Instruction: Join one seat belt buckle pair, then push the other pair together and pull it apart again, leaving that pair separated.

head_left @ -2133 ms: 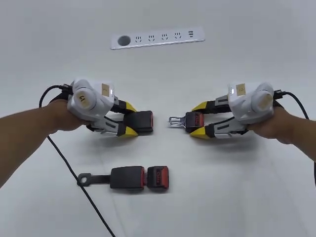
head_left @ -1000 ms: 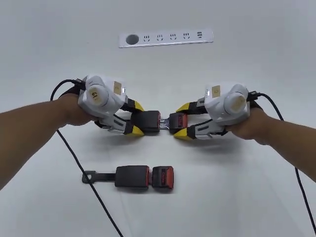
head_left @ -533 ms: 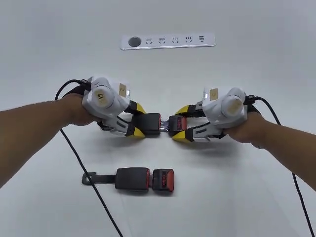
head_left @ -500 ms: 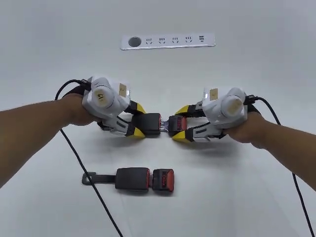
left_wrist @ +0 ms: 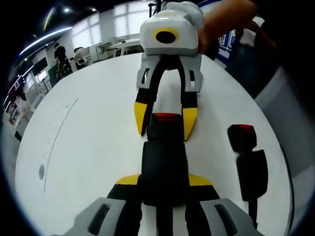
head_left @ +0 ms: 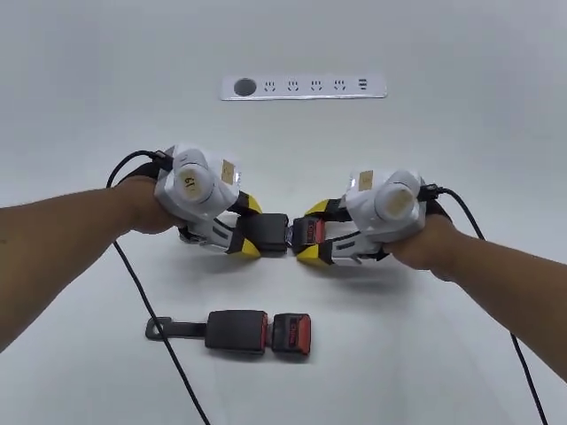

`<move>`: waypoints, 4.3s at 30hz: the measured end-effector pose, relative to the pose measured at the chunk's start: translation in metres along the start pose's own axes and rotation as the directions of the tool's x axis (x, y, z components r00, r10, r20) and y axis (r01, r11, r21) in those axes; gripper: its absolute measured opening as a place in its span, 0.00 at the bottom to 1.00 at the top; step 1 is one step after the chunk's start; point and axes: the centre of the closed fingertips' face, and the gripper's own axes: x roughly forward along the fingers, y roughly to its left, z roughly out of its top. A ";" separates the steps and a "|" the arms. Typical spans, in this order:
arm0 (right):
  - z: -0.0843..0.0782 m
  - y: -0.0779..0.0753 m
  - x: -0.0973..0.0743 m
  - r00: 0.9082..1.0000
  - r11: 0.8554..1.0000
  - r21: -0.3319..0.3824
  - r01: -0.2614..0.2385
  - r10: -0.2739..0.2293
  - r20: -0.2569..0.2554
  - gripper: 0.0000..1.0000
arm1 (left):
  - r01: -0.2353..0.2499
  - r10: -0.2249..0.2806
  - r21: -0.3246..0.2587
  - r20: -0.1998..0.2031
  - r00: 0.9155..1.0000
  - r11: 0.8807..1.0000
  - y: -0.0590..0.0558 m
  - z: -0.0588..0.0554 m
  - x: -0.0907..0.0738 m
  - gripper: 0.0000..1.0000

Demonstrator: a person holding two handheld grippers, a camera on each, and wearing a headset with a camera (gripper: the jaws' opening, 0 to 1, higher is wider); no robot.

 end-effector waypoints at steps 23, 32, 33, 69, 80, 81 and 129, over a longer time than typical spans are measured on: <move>-0.001 0.001 0.004 0.999 1.000 -0.015 0.017 -0.017 -0.049 0.36 | 0.001 -0.001 -0.002 -0.007 1.000 1.000 -0.002 0.000 0.000 0.34; -0.002 0.001 0.004 0.998 1.000 -0.021 0.014 -0.015 -0.057 0.36 | 0.000 0.000 -0.007 -0.009 1.000 1.000 -0.002 0.000 -0.001 0.35; -0.002 0.001 0.003 0.998 1.000 -0.020 0.015 -0.016 -0.058 0.37 | 0.000 0.000 -0.008 -0.008 1.000 1.000 -0.002 0.000 -0.001 0.35; -0.047 -0.006 -0.053 0.995 0.999 -0.002 0.032 -0.032 -0.096 0.37 | 0.002 -0.002 -0.023 0.032 0.999 1.000 -0.001 0.001 -0.002 0.35; -0.056 -0.008 -0.065 0.993 0.999 0.010 0.037 -0.035 -0.116 0.37 | 0.003 -0.002 -0.026 0.031 1.000 1.000 -0.002 0.001 -0.003 0.35; -0.056 -0.009 -0.066 0.993 0.999 0.013 0.039 -0.037 -0.114 0.37 | 0.003 -0.003 -0.026 0.031 1.000 1.000 -0.002 0.001 -0.003 0.35; -0.086 -0.020 -0.115 0.984 0.986 0.083 0.147 -0.138 -0.109 0.42 | 0.023 -0.023 -0.096 0.003 1.000 0.995 -0.008 0.004 -0.003 0.45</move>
